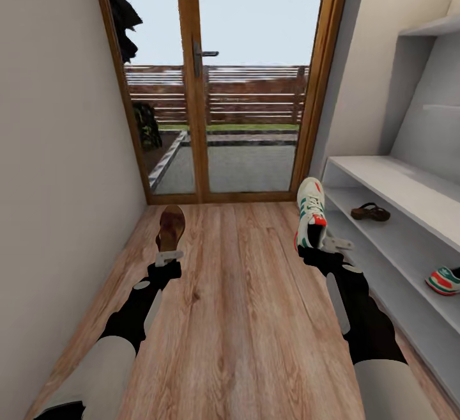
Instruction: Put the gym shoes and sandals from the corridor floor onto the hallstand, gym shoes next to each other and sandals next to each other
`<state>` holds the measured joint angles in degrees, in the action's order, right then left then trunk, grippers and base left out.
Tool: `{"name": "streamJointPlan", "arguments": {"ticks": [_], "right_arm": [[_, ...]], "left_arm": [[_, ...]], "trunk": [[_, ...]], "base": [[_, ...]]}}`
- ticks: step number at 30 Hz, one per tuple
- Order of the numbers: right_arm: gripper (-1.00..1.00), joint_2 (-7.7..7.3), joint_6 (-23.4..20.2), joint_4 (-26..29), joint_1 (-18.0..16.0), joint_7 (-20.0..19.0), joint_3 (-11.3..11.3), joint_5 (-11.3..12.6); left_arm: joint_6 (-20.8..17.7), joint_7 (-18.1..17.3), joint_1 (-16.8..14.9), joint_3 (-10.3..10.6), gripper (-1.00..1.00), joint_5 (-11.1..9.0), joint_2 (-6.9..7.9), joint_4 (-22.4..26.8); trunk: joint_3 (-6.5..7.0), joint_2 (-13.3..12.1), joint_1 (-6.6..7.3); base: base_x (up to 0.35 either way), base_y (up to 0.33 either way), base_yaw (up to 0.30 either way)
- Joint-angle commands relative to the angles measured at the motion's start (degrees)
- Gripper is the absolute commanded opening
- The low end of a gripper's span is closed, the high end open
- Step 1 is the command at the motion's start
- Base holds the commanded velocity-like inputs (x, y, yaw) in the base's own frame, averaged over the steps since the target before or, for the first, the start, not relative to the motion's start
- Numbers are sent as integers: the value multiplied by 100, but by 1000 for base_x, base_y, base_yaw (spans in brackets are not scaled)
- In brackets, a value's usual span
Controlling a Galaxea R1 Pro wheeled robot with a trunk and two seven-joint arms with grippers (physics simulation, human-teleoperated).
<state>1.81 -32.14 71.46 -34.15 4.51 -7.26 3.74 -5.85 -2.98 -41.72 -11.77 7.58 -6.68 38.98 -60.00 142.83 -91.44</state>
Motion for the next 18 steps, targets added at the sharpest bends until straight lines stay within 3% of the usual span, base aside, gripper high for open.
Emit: {"name": "streamJointPlan", "arguments": {"ticks": [1, 18], "right_arm": [[-100, 3, -25, 8, -4, 33, -3, 40], [-100, 3, -28, 8, -4, 33, -3, 41]], "left_arm": [[-31, -36, -3, -35, -100, 77, -9, 13], [-31, -36, -3, -35, -100, 77, -9, 13]], "trunk": [[-6, 2, -2], [-6, 2, -2]], "base": [[339, 88, 0], [339, 88, -4]]}}
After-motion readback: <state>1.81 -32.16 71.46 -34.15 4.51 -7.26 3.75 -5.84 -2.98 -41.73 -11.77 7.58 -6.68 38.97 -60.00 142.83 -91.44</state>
